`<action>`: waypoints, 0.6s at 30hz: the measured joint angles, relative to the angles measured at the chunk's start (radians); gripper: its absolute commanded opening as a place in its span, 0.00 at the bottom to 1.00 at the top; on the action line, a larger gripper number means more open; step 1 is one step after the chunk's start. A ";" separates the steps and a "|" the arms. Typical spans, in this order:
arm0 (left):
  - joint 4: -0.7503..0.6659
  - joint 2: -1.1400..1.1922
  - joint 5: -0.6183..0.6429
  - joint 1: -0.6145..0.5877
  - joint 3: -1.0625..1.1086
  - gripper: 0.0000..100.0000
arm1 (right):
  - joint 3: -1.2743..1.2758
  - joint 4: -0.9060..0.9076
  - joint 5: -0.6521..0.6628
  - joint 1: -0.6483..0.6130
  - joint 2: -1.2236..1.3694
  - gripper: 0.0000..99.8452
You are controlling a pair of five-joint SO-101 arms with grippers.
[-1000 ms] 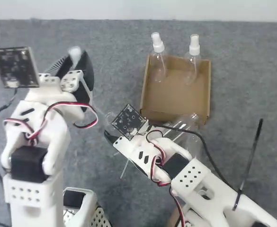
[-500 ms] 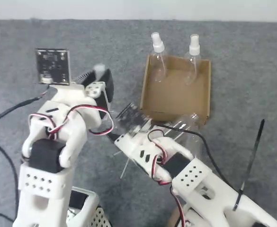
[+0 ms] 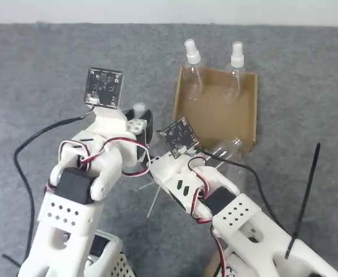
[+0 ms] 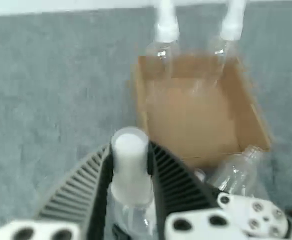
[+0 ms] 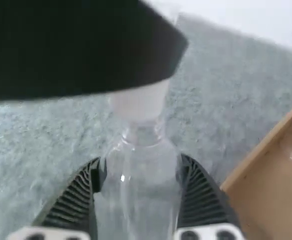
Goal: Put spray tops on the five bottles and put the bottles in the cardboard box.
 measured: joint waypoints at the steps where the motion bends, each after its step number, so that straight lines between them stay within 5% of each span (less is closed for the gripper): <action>1: -0.006 0.000 -0.006 0.002 0.002 0.01 | 0.000 0.000 0.000 0.003 0.000 0.01; 18: 0.005 0.000 -0.025 0.002 -0.023 0.15 | -0.002 -0.020 -0.003 0.025 0.000 0.01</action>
